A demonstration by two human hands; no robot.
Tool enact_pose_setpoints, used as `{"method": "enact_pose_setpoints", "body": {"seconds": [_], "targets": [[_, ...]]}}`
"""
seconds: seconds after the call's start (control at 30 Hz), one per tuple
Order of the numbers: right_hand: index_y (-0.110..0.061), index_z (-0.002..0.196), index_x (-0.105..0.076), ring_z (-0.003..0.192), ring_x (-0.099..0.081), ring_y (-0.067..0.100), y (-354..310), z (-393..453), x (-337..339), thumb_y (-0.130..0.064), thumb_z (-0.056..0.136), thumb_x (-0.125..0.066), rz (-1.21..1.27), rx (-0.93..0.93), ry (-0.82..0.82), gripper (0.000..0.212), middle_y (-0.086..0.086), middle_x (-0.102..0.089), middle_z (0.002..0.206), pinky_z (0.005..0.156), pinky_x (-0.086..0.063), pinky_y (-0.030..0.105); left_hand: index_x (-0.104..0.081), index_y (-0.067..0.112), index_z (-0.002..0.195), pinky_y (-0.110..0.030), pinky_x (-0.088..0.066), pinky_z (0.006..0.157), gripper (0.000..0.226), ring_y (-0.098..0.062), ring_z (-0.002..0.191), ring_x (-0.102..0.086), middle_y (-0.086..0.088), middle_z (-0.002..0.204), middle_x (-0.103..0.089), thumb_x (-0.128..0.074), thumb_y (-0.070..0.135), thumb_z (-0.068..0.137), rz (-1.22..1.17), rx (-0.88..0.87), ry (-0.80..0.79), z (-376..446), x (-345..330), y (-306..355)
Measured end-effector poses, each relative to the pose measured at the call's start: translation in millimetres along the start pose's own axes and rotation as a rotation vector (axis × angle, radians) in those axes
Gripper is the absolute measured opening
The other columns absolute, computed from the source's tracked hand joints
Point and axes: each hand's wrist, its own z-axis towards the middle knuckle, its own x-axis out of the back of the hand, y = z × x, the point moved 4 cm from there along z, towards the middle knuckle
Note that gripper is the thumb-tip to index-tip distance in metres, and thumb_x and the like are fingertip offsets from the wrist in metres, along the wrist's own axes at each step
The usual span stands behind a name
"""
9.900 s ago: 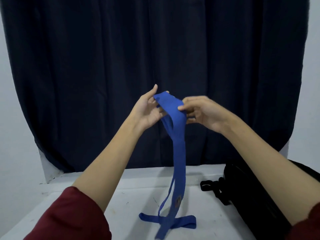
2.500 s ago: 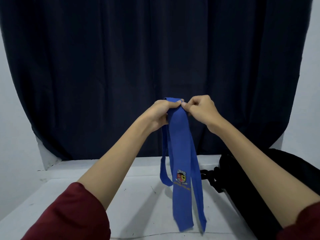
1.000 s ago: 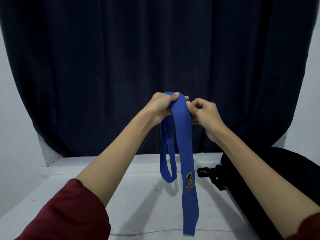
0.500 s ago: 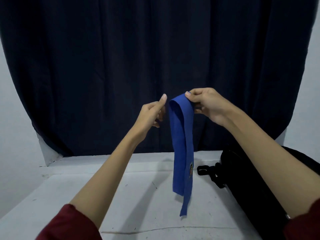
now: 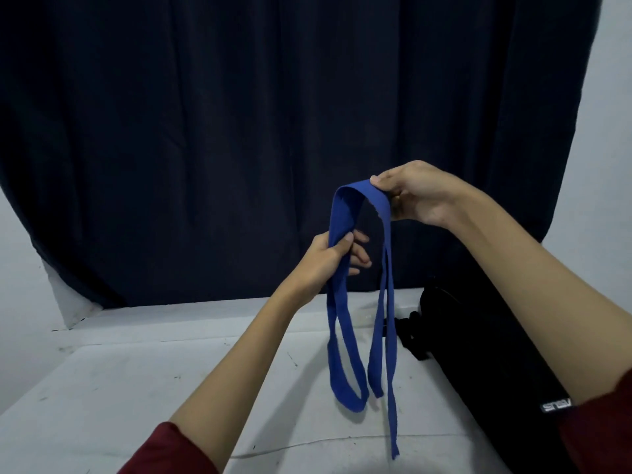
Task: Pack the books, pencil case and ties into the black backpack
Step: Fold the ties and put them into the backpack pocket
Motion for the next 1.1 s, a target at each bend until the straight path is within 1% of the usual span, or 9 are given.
{"method": "enact_pose_setpoints", "body": {"seconds": [0.2,0.33,0.43,0.57,0.63,0.8,0.9,1.0,1.1], "targets": [[-0.012,0.077,-0.053,0.067,-0.056,0.014,0.7,0.1,-2.5,-0.005,0.087,-0.065,-0.054,-0.029,0.254,0.017,0.003,-0.058,0.078,0.058,-0.050,0.030,-0.056,0.014,0.093,-0.028,-0.051,0.073,0.025,-0.010,0.070,-0.066,-0.004,0.079,-0.065,-0.034,0.018,0.104,0.075,0.035,-0.003,-8.0,-0.1,-12.6],[-0.016,0.079,-0.050,0.070,-0.053,0.013,-8.6,2.5,-11.2,-0.004,0.087,-0.063,-0.075,0.020,0.227,0.019,0.001,-0.056,0.082,0.059,-0.046,0.028,-0.058,0.015,0.100,-0.027,-0.048,0.079,0.021,-0.014,0.085,-0.068,-0.003,0.093,-0.070,-0.038,0.019,0.103,0.041,0.060,-0.004,-9.3,1.3,-21.4],[-0.016,0.082,-0.052,0.073,-0.053,0.013,-11.7,3.9,-17.1,-0.005,0.088,-0.063,-0.075,0.053,0.207,0.017,0.000,-0.057,0.086,0.062,-0.046,0.028,-0.054,0.019,0.121,-0.027,-0.050,0.089,0.026,-0.016,0.103,-0.064,0.000,0.113,-0.067,-0.055,0.019,0.096,-0.002,0.019,0.034,-8.0,1.9,-18.1],[-0.017,0.081,-0.052,0.077,-0.053,0.014,-11.8,5.8,-18.6,-0.004,0.087,-0.063,-0.026,0.073,0.232,0.018,0.000,-0.057,0.087,0.064,-0.047,0.028,-0.048,0.022,0.109,-0.020,-0.048,0.078,0.027,-0.010,0.097,-0.056,0.000,0.109,-0.055,-0.063,0.023,0.087,0.157,-0.481,0.631,-27.9,12.5,15.9],[-0.017,0.082,-0.053,0.076,-0.054,0.014,-10.9,5.8,-18.7,-0.003,0.087,-0.062,-0.005,0.075,0.236,0.017,0.001,-0.058,0.087,0.063,-0.047,0.028,-0.051,0.021,0.099,-0.022,-0.048,0.070,0.010,-0.012,0.084,-0.057,-0.001,0.095,-0.057,-0.055,0.025,0.091,0.193,-0.647,0.622,-40.7,4.2,28.7],[-0.016,0.085,-0.051,0.074,-0.055,0.014,-10.6,4.3,-21.8,-0.003,0.089,-0.060,0.025,0.078,0.243,0.016,0.001,-0.059,0.087,0.063,-0.048,0.028,-0.051,0.023,0.113,-0.034,-0.055,0.081,0.032,-0.019,0.093,-0.065,-0.004,0.101,-0.066,-0.055,0.045,0.090,0.077,-0.181,0.174,-28.9,-20.2,-0.5],[-0.016,0.087,-0.052,0.075,-0.056,0.013,-13.0,3.5,-20.5,-0.003,0.089,-0.060,0.027,0.084,0.248,0.016,0.002,-0.059,0.090,0.064,-0.048,0.028,-0.054,0.017,0.115,-0.028,-0.055,0.084,0.019,-0.013,0.090,-0.066,-0.005,0.105,-0.069,-0.052,0.022,0.097,0.062,-0.035,0.002,-28.5,-28.3,-21.1],[-0.016,0.087,-0.052,0.077,-0.056,0.014,-15.3,2.8,-16.9,-0.002,0.089,-0.060,0.017,0.091,0.259,0.016,0.002,-0.059,0.091,0.063,-0.049,0.027,-0.062,0.005,0.110,-0.020,-0.056,0.075,0.019,-0.006,0.079,-0.068,-0.011,0.102,-0.071,-0.050,0.013,0.098,0.068,0.058,-0.004,-30.7,-28.0,-37.3],[-0.016,0.088,-0.051,0.077,-0.057,0.014,-14.3,2.4,-13.9,-0.002,0.089,-0.060,0.014,0.089,0.266,0.016,0.003,-0.059,0.092,0.063,-0.050,0.028,-0.067,0.001,0.100,-0.027,-0.058,0.075,0.018,-0.009,0.081,-0.070,-0.010,0.096,-0.073,-0.060,0.016,0.092,0.158,0.060,0.127,-29.9,-20.7,-45.6]]}}
